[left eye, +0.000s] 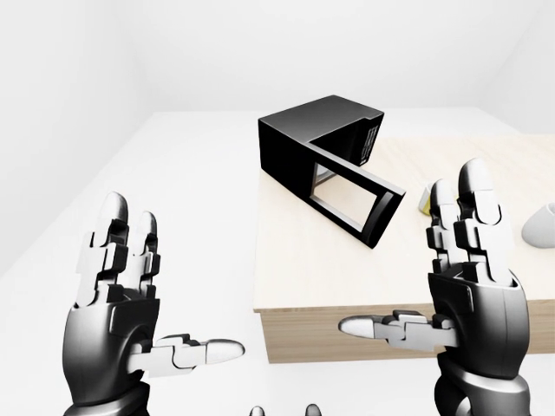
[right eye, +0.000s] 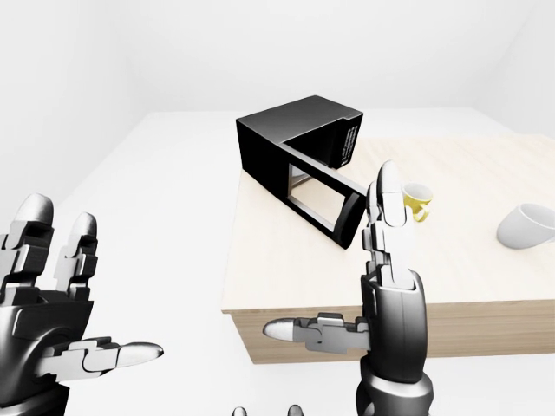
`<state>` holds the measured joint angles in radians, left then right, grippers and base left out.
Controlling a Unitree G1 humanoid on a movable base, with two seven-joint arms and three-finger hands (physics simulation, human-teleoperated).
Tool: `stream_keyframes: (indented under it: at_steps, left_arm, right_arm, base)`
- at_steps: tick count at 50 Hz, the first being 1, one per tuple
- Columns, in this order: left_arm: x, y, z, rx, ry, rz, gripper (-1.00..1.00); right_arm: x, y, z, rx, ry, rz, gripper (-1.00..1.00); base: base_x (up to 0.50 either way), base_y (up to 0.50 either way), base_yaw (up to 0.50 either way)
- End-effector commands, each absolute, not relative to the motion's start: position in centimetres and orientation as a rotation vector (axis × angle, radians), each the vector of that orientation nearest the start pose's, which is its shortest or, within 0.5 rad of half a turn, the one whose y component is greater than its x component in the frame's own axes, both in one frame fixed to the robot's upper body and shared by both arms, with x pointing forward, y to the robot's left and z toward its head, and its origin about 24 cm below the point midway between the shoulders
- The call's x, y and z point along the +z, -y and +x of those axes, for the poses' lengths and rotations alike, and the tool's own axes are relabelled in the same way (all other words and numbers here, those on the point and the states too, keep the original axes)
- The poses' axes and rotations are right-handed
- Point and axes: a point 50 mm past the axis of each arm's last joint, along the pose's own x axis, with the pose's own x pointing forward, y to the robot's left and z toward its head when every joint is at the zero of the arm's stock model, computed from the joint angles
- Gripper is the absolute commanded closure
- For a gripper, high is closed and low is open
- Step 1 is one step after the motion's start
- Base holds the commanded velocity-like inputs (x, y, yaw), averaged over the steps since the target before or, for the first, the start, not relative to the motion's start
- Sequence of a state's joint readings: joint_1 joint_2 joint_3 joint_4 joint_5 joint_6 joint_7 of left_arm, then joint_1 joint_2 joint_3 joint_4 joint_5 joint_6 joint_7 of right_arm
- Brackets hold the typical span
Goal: Close the microwave.
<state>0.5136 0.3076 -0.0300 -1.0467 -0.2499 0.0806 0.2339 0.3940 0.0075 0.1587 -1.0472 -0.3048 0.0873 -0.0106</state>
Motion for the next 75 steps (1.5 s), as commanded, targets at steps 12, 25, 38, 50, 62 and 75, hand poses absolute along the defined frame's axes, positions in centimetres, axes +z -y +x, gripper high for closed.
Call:
stream_keyframes:
  at_steps: [12,25,38,50,62,75]
  left_arm:
    - [17.59,-17.13,13.05,0.063,0.427,-0.008,-1.0]
    - [17.62,-17.29,13.25,0.063,0.408,-0.023,-1.0]
    - [17.66,-17.3,13.26,0.063,0.408,-0.02,-1.0]
    - [17.64,-17.28,13.29,0.064,0.407,-0.021,-1.0]
    - [17.59,-17.23,13.12,0.064,0.417,-0.019,-1.0]
    - [17.62,-17.14,13.04,0.058,0.429,-0.02,-1.0]
  right_arm:
    - [19.03,14.39,13.92,-0.104,0.579,-0.225,-1.0]
    - [19.09,14.56,13.96,-0.104,0.582,-0.202,-1.0]
    - [19.1,14.44,13.96,-0.102,0.583,-0.216,-1.0]
    - [19.18,14.38,13.98,-0.102,0.59,-0.221,-1.0]
    - [19.23,14.41,13.98,-0.11,0.596,-0.216,-1.0]
    - [19.18,14.34,13.95,-0.108,0.594,-0.217,-1.0]
  base:
    - [0.0,0.0,0.0]
    - [0.02,0.0,0.0]
    - [0.48,0.01,0.0]
    - [0.5,0.02,0.0]
    - [0.35,0.01,0.0]
    - [0.0,0.0,0.0]
